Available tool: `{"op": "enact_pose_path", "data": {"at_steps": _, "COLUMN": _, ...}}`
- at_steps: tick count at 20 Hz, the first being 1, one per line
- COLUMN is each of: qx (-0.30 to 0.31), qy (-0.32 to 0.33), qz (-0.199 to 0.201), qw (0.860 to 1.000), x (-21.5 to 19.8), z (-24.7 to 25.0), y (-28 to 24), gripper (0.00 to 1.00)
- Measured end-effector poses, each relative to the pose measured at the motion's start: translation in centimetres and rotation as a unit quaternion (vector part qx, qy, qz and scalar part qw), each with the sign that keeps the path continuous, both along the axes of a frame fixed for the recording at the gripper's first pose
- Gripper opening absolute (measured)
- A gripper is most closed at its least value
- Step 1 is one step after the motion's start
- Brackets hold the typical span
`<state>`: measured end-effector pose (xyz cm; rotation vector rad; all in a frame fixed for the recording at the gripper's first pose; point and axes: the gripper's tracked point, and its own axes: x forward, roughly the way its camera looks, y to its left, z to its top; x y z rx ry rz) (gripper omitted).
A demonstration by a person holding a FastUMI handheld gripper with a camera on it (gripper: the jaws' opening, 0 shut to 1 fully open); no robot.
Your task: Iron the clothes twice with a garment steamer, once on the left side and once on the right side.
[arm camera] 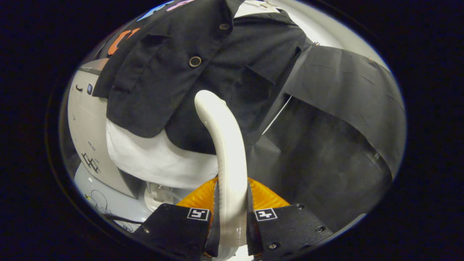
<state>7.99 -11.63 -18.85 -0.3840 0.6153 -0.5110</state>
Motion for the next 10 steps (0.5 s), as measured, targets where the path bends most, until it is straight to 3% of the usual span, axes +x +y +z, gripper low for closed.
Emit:
{"op": "enact_pose_path", "data": {"at_steps": 5, "qx": 0.021, "qy": 0.032, "qz": -0.011, "qw": 0.999, "x": -0.6, "z": -3.6, "y": -0.2, "gripper": 0.32}}
{"op": "enact_pose_path", "data": {"at_steps": 10, "qx": 0.039, "qy": 0.034, "qz": -0.016, "qw": 0.999, "x": -1.2, "z": -3.3, "y": 0.2, "gripper": 0.32}}
